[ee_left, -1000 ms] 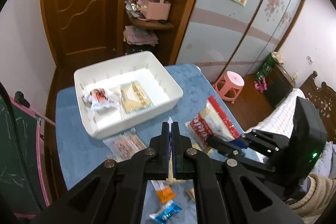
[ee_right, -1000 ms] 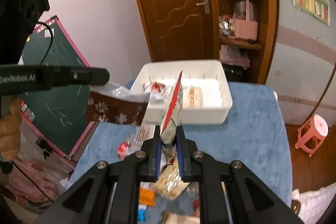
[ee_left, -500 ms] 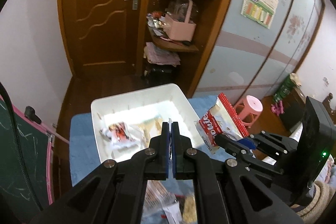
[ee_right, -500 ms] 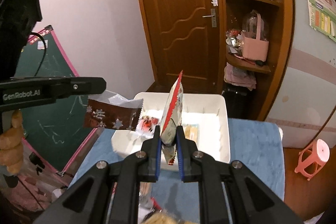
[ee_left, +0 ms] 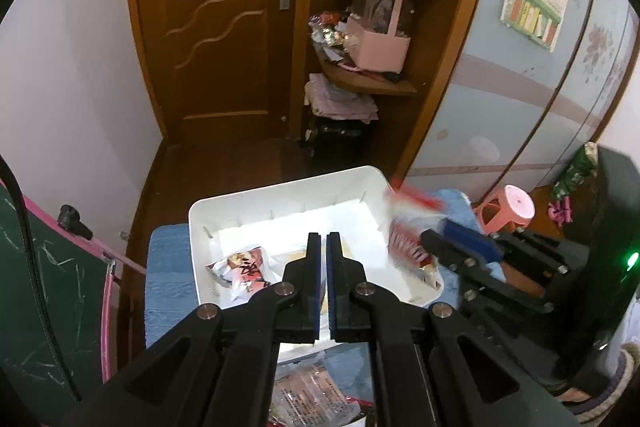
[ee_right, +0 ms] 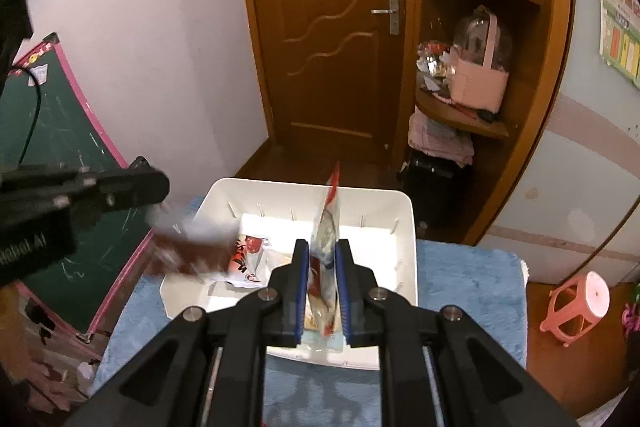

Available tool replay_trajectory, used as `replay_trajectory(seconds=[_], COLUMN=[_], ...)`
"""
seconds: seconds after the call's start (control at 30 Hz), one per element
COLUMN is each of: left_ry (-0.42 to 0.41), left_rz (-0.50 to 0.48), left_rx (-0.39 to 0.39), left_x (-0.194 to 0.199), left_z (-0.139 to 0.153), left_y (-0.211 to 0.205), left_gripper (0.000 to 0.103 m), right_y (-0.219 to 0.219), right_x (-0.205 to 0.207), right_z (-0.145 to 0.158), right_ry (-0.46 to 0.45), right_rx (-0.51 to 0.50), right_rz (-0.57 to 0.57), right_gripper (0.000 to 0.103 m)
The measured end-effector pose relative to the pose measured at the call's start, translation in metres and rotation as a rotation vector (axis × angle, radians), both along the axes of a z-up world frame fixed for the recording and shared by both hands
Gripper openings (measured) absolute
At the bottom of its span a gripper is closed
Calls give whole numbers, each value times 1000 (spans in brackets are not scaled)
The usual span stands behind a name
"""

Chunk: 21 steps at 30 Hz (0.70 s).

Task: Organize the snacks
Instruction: 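Carry both packets over the white tray and open both grippers to release them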

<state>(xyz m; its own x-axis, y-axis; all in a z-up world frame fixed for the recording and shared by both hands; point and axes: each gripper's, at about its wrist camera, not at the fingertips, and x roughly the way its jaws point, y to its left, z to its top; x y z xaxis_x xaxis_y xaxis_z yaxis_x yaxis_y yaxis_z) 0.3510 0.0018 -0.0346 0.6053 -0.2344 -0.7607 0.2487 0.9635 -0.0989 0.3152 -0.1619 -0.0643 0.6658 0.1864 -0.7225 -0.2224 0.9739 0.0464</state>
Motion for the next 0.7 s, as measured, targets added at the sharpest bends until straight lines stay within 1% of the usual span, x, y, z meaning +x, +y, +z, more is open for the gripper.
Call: replay_trajectory(seconds=[0.03, 0.07, 0.1, 0.13, 0.17, 0.2, 0.23, 0.27, 0.33, 0.47, 0.53, 0.7], left_ry=[7, 14, 22, 32, 40, 46, 49, 46, 28, 24, 15, -15], left_rz=[8, 16, 25, 36, 44, 51, 62, 68, 76, 74, 76, 73], left_rx=[8, 11, 13, 17, 20, 24, 29, 30, 29, 24, 14, 7], left_x=[3, 3, 4, 5, 6, 6, 5, 4, -1, -9, -15, -30], left_z=[-4, -7, -10, -14, -16, -19, -21, -21, -19, -15, -11, 1], left_y=[0, 1, 2, 3, 3, 5, 6, 6, 7, 9, 11, 14], left_gripper=[3, 5, 6, 16, 32, 41, 60, 71, 75, 77, 82, 83], right_y=[-2, -3, -6, -7, -8, -9, -9, -8, -8, -8, -7, -8], right_x=[3, 5, 5, 7, 6, 4, 4, 2, -1, -8, -13, -28], right_z=[0, 1, 2, 3, 4, 6, 7, 8, 9, 12, 14, 21], right_ry=[11, 20, 25, 25, 21, 14, 11, 7, 4, 4, 1, -7], right_rx=[17, 33, 52, 60, 64, 66, 63, 57, 48, 40, 32, 34], right_rz=[-4, -10, -18, -24, -30, -33, -33, -30, -26, -29, -37, -68], right_gripper=[17, 24, 27, 35, 41, 43, 45, 45, 45, 45, 45, 45])
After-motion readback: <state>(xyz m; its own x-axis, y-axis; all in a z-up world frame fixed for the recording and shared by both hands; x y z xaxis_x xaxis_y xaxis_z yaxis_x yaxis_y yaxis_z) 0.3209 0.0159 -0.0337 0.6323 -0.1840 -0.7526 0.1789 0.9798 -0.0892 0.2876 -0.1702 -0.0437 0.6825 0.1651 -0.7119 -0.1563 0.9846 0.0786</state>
